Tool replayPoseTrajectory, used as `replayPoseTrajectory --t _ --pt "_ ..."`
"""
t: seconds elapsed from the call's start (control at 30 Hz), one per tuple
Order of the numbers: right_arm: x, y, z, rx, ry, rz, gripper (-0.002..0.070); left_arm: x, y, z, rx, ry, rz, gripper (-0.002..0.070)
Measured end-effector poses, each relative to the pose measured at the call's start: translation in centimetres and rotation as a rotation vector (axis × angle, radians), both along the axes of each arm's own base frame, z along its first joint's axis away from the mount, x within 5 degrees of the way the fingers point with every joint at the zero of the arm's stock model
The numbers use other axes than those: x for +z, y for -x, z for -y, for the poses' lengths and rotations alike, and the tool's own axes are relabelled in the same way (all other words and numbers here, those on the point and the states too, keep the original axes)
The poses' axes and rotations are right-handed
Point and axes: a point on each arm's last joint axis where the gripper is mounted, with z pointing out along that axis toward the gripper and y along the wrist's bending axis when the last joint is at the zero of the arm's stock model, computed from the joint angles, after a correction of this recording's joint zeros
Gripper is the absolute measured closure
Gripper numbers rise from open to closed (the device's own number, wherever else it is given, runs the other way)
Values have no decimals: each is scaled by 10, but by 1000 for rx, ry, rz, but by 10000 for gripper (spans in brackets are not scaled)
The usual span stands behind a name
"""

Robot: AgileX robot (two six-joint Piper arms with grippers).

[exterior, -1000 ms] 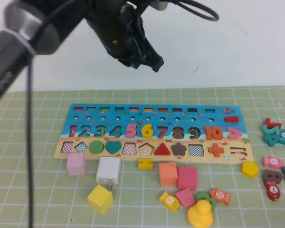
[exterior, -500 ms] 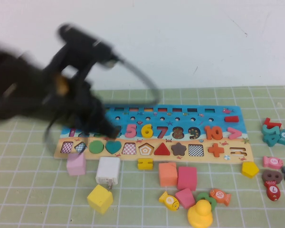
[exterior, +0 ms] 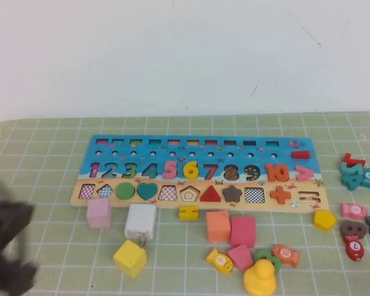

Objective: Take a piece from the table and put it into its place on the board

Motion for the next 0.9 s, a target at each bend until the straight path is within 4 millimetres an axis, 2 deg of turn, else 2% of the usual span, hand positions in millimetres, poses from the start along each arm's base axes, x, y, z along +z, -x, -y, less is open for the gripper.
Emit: replayPoseTrajectory --t 0.13,0.43,0.63,0.9 --pt "0 0 0 0 0 0 678 -2 29 -18 27 40 26 675" --pt "0 0 0 0 0 0 678 -19 77 -46 71 77 26 675" --pt "0 0 0 0 0 0 678 -31 94 -55 89 56 -75 675" --pt "0 0 0 0 0 0 678 -41 102 -59 103 6 -212 675"
